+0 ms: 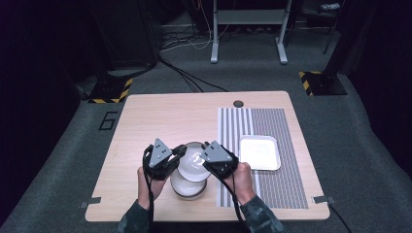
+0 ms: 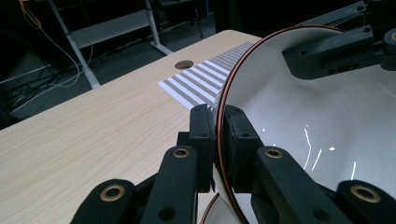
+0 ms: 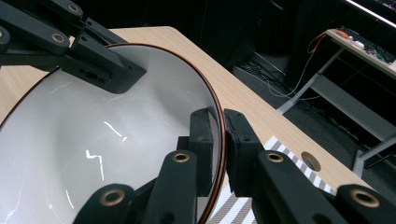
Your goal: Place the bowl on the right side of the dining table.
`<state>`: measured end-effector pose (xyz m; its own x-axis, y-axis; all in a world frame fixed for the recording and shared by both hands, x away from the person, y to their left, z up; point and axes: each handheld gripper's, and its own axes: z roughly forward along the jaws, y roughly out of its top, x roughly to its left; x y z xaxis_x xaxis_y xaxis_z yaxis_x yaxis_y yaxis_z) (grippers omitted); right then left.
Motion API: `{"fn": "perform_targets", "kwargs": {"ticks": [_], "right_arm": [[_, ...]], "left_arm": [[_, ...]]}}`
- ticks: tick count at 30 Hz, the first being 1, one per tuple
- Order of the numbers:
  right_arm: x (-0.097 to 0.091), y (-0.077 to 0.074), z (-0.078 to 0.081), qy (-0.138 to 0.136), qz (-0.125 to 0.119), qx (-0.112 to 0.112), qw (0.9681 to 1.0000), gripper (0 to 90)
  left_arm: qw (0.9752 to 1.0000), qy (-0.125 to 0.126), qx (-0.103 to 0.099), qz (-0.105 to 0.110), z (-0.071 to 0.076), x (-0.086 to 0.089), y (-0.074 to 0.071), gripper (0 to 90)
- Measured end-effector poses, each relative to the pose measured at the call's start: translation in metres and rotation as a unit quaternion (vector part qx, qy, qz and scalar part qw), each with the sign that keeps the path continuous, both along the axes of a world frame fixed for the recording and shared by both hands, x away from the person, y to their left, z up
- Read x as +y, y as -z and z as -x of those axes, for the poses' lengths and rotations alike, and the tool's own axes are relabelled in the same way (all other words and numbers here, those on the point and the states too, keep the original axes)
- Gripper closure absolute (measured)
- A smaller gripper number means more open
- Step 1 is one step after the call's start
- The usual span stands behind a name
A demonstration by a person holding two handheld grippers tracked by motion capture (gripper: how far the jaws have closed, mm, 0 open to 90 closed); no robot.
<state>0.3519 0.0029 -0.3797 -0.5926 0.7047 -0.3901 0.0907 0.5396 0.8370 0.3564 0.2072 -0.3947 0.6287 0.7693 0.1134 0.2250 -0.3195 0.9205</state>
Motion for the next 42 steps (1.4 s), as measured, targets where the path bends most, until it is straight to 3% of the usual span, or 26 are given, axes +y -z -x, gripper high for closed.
{"fn": "perform_targets", "kwargs": {"ticks": [42], "right_arm": [[-0.022,-0.003,-0.009,0.047,0.000,-0.022,0.9986,82.5]], "left_arm": [[0.9996,0.027,0.010,0.004,-0.029,-0.026,-0.008,80.8]]}}
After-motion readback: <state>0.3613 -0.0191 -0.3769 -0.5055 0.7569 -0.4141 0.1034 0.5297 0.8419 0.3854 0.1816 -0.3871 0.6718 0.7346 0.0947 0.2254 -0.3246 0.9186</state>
